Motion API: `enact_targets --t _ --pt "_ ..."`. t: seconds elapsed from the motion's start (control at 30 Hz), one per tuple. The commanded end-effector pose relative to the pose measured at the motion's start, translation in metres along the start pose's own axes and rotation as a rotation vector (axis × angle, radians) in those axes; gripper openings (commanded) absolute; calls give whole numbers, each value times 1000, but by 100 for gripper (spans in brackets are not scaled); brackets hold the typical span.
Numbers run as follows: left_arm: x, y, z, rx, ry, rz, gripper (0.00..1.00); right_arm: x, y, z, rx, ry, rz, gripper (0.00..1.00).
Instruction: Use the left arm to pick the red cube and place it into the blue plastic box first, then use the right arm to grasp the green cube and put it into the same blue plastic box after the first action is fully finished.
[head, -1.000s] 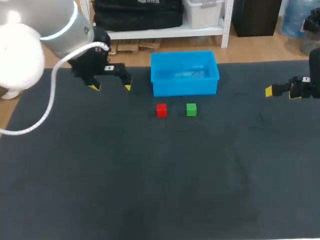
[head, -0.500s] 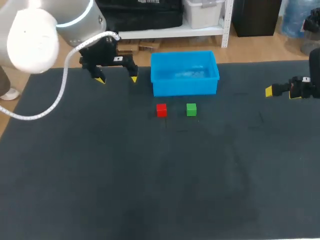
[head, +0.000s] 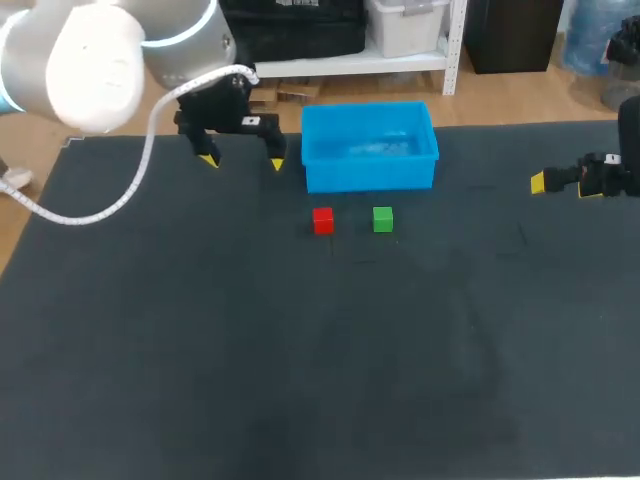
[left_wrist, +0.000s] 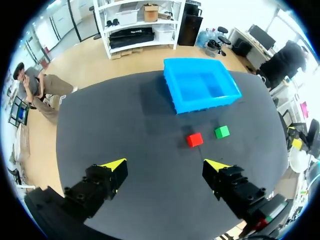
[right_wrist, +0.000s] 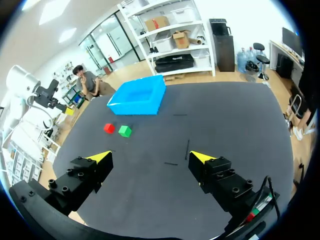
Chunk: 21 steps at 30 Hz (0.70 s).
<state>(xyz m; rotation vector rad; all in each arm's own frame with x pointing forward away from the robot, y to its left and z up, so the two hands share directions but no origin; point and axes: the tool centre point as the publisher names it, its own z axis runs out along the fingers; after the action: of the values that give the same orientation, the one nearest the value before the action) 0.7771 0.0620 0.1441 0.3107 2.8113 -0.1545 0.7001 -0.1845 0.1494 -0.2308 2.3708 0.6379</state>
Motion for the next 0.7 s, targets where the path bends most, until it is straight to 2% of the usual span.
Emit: enact_targets --t 0.03,0.27,0.7 --pt "-11 -6 6 -26 26 -4 100 0 0 0 1 1 0 100" --pt "-15 -10 12 -45 48 -51 100 0 0 0 1 1 0 100" --pt "-13 -32 25 -52 61 -111 100 0 0 0 1 1 0 100"
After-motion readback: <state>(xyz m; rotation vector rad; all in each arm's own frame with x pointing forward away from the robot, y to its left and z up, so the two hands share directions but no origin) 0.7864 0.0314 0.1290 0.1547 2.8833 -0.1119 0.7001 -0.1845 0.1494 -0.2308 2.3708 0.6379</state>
